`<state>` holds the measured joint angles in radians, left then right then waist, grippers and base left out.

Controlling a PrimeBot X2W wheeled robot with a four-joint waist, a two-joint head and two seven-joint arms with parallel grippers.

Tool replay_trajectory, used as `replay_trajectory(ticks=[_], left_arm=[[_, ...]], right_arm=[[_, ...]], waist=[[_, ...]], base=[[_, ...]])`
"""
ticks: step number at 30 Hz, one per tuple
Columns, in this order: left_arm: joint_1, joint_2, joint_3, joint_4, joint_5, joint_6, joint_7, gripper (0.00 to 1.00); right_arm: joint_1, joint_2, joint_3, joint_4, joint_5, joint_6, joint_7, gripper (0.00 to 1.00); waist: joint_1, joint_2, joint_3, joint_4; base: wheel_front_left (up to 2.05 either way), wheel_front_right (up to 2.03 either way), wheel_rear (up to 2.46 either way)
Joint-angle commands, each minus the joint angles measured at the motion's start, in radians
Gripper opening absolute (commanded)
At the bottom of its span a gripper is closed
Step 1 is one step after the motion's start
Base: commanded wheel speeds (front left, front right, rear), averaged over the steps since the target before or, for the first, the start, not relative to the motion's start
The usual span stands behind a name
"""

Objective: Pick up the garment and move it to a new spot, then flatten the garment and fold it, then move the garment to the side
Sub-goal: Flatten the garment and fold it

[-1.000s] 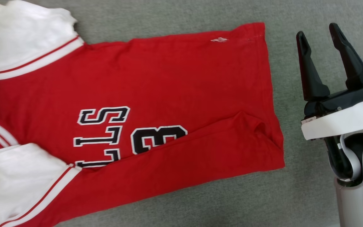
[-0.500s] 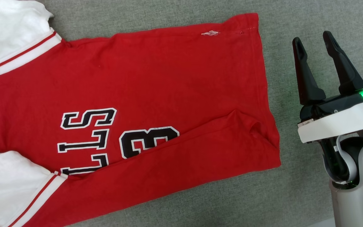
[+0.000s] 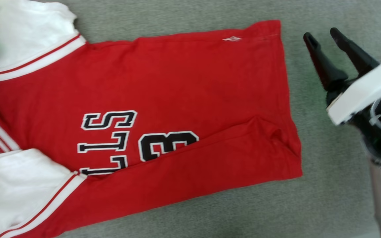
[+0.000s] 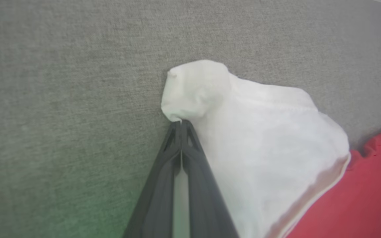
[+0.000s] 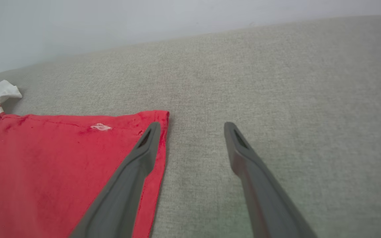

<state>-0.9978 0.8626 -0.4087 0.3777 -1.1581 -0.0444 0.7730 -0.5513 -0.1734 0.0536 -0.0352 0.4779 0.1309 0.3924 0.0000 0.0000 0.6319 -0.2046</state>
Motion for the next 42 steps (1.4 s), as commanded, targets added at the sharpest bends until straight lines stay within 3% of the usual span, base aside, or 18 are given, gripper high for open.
replay_trajectory(ticks=[1, 9, 17, 19, 20, 31, 42], left_arm=[[-0.018, -0.017, -0.007, -0.002, 0.007, -0.010, -0.013, 0.00], [-0.090, -0.089, -0.039, -0.017, 0.033, -0.051, -0.055, 0.00], [-0.111, -0.128, -0.069, -0.015, 0.040, -0.071, -0.079, 0.00], [-0.110, -0.133, -0.074, -0.014, 0.038, -0.076, -0.086, 0.00], [-0.106, -0.133, -0.077, -0.013, 0.036, -0.077, -0.091, 0.00], [-0.064, -0.125, -0.081, -0.015, 0.017, -0.085, -0.168, 0.00], [0.227, -0.078, -0.024, -0.147, -0.062, -0.087, -0.418, 0.00]], right_arm=[[-0.042, -0.021, -0.002, 0.025, 0.025, 0.000, 0.067, 1.00], [-0.178, -0.073, -0.021, 0.148, 0.061, 0.000, 0.477, 1.00], [-0.191, -0.038, -0.020, 0.246, -0.018, 0.000, 0.732, 0.98], [-0.185, -0.026, -0.018, 0.260, -0.031, 0.000, 0.763, 0.13], [-0.183, -0.021, -0.016, 0.259, -0.031, 0.000, 0.772, 0.00], [-0.239, -0.086, -0.025, 0.120, -0.070, 0.000, 0.683, 0.00], [0.003, -0.110, -0.073, -0.028, -0.035, 0.000, 0.538, 0.00]], waist=[[0.0000, 0.0000, -0.012, 0.030], [0.0000, 0.0000, -0.020, 0.123], [0.0000, 0.0000, -0.007, 0.166], [0.0000, 0.0000, -0.005, 0.174], [0.0000, 0.0000, -0.005, 0.178], [0.0000, 0.0000, -0.049, 0.206], [0.0000, 0.0000, -0.217, 0.244]], base=[[0.00, 0.00, 0.00], [0.00, 0.00, 0.00], [0.00, 0.00, 0.00], [0.00, 0.00, 0.00], [0.00, 0.00, 0.00], [0.00, 0.00, 0.00], [0.00, 0.00, 0.00]])
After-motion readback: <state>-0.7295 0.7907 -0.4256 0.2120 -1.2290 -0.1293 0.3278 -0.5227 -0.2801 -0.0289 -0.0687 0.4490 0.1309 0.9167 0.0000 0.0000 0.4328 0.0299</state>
